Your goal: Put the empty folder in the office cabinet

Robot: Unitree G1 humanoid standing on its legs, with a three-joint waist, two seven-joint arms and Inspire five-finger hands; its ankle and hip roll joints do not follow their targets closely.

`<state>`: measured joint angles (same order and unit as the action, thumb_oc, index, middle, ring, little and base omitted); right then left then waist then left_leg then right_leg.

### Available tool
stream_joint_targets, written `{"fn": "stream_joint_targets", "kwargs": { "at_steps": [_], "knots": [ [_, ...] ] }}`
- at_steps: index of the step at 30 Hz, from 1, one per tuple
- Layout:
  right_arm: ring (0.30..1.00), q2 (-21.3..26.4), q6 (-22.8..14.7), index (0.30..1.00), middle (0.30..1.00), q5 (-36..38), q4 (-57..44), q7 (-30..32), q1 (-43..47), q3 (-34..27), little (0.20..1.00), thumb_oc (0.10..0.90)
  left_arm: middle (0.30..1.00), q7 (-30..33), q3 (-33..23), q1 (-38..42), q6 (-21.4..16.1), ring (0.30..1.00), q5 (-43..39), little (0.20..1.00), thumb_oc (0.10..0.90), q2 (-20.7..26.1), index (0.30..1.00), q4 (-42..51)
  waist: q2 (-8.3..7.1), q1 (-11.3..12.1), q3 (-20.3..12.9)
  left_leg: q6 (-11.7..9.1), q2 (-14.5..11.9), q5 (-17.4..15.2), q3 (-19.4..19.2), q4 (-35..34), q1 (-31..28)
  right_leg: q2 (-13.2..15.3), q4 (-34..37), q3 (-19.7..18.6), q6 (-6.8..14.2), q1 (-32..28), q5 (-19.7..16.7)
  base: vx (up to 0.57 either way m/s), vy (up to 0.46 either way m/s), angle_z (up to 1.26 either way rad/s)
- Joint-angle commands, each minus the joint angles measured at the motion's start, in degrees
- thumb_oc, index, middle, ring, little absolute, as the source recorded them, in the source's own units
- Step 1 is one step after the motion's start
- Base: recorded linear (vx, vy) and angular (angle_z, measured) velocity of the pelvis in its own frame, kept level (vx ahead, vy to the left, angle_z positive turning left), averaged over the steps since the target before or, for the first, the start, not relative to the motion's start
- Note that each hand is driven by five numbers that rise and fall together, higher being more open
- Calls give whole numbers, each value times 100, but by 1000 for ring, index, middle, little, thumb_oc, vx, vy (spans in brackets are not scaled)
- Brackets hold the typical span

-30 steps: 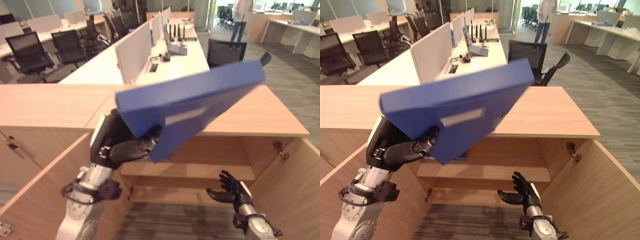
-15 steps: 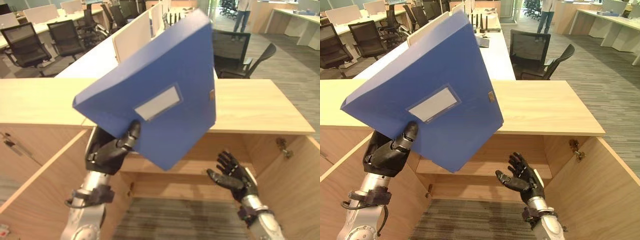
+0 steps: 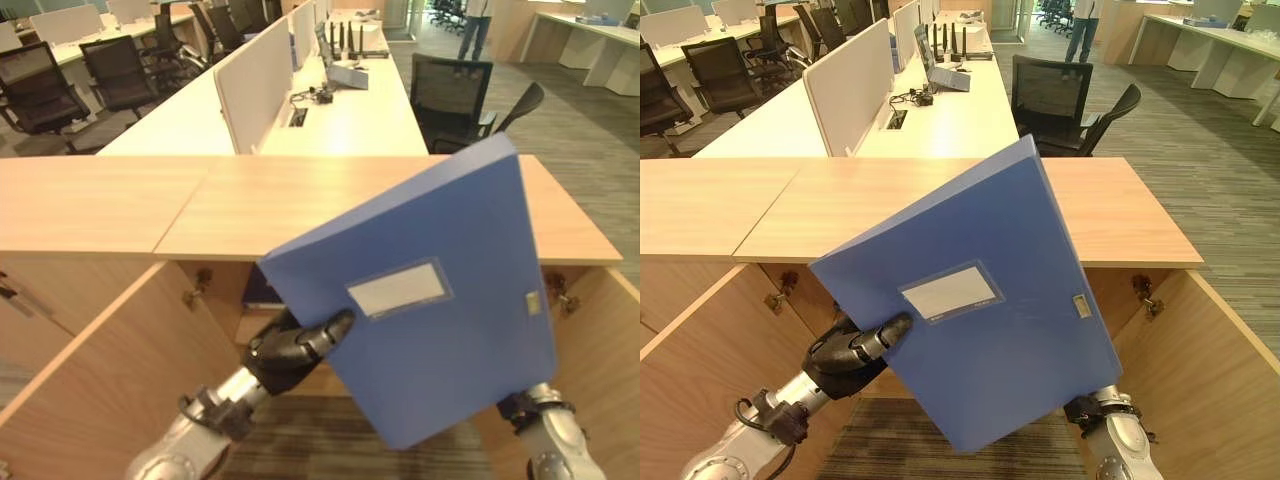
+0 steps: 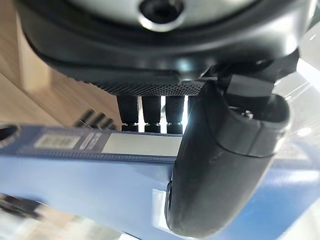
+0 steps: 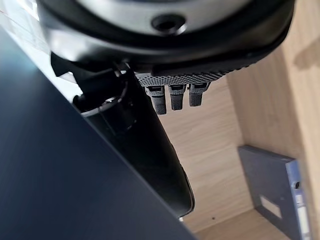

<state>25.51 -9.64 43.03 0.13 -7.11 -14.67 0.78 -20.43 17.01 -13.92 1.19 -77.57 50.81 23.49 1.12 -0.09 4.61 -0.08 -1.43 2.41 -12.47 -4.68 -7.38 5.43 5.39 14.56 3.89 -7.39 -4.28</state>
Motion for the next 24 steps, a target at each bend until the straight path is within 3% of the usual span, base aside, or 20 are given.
{"fn": "stream_joint_targets", "kwargs": {
  "at_steps": [1, 12, 15, 18, 24],
  "knots": [
    [900, 263, -717, 900, 900, 351, -778, -322, 920, -564, 900, 800, 300, -586, -634, 107, -126, 300, 305, 300, 400, -97, 300, 90, -342, -93, -351, -231, -13, -322, 577, -32, -122, 147, -39, -65, 447, -111, 20, 0, 0, 0],
    [900, 739, -559, 900, 900, -220, -571, -224, 1021, -896, 900, 800, 300, -656, -1436, -133, -289, 300, 1079, 300, 400, 95, 300, -355, -366, -20, -386, -241, -19, -324, 575, -32, -98, 145, -39, -44, 456, -85, 26, 0, 0, 0],
    [900, 780, -527, 900, 900, -505, -518, -95, 1207, -1064, 900, 800, 300, -520, -1763, -244, -388, 300, 1568, 300, 400, -236, 300, -874, -351, 20, -394, -237, -25, -342, 585, -32, -107, 153, -39, -53, 451, -96, 55, 0, 0, 0],
    [900, 884, -505, 900, 900, -654, -480, -77, 1303, -1145, 900, 800, 300, -518, -2030, -293, -473, 300, 1941, 300, 400, -284, 300, -1160, -347, 42, -399, -241, -23, -347, 584, -32, -105, 153, -39, -61, 448, -99, 67, 0, 0, 0],
    [900, 981, -253, 900, 900, -707, -554, -494, 1467, -723, 900, 800, 300, -446, -2146, -94, -621, 300, 2345, 300, 400, -706, 300, -1374, -374, 112, -372, -250, -32, -332, 580, -32, -108, 152, -39, -60, 421, -113, 80, 0, 0, 0]
  ]
}}
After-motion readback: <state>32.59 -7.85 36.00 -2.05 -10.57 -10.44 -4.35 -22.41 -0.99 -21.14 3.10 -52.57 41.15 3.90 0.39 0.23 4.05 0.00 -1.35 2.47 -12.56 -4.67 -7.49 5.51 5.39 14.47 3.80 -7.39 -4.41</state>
